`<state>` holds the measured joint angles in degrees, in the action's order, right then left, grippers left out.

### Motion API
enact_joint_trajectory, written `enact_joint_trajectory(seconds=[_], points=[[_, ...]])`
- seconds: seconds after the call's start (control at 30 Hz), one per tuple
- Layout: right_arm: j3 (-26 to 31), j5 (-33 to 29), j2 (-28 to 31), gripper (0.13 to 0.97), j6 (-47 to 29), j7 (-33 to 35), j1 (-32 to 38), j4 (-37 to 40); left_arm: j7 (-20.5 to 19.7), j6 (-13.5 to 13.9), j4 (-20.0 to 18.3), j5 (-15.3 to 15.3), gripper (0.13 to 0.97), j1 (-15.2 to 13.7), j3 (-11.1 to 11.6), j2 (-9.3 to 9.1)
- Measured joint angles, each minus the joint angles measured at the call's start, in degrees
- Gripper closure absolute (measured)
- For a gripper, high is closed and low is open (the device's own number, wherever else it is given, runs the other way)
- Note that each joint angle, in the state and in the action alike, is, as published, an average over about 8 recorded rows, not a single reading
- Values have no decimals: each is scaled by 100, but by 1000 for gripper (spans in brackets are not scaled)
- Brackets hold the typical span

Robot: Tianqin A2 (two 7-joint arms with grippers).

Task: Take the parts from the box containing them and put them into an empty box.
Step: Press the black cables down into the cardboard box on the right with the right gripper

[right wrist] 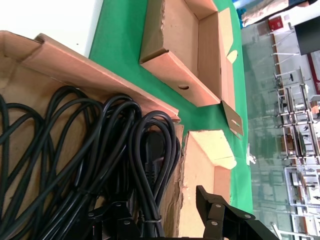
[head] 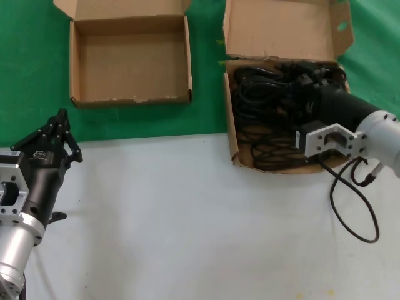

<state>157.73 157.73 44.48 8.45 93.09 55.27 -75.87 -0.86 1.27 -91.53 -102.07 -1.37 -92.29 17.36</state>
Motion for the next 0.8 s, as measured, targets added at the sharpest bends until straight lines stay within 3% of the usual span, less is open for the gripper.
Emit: enact_joint_trajectory(seconds=[0.37, 0.8], points=[[0, 0, -231, 667, 132, 107, 60, 174, 0, 0, 0, 0, 952, 0, 0, 0], [0, 0, -231, 829, 229, 148, 16, 122, 0, 0, 0, 0, 952, 0, 0, 0]])
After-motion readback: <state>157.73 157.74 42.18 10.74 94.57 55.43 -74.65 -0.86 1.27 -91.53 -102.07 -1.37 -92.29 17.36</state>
